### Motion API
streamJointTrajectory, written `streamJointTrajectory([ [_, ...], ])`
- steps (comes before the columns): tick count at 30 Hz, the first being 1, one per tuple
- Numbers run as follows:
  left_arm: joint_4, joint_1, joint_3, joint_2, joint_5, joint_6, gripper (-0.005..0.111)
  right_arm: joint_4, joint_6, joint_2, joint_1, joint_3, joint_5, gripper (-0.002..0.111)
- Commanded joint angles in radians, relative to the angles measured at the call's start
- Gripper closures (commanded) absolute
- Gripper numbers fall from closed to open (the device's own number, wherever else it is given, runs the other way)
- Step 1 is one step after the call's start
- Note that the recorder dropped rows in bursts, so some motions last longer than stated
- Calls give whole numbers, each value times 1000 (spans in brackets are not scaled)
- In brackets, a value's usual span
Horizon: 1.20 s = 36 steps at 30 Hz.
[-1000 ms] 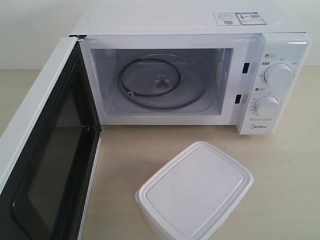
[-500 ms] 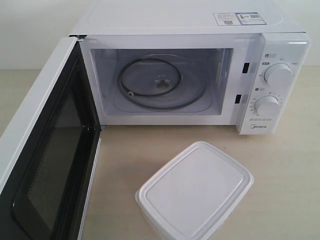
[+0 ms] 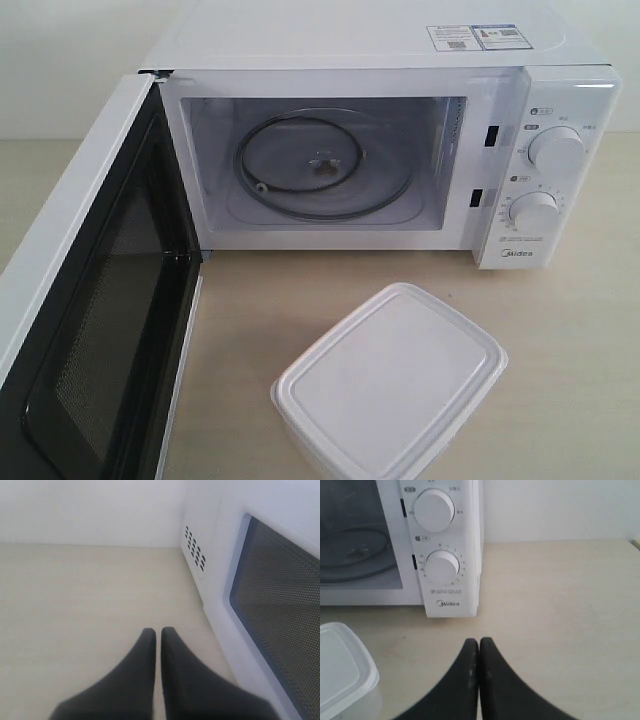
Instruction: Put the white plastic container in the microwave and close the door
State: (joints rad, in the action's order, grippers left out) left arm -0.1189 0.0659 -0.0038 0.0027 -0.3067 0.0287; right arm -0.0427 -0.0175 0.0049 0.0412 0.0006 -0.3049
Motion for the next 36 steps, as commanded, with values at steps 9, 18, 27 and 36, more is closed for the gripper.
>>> streamJointTrajectory([
  [9,4,-4,4,-3,0,3,102,1,-6,-5,-1,-1,349,109],
  [18,4,-4,4,-3,0,3,102,1,-24,21,-1,-1,577,109],
  [27,4,-4,4,-3,0,3,102,-12,-100,379,-1,-1,861,109],
  [36,4,-4,4,-3,0,3,102,-12,-130,810,-1,-183,956,109],
])
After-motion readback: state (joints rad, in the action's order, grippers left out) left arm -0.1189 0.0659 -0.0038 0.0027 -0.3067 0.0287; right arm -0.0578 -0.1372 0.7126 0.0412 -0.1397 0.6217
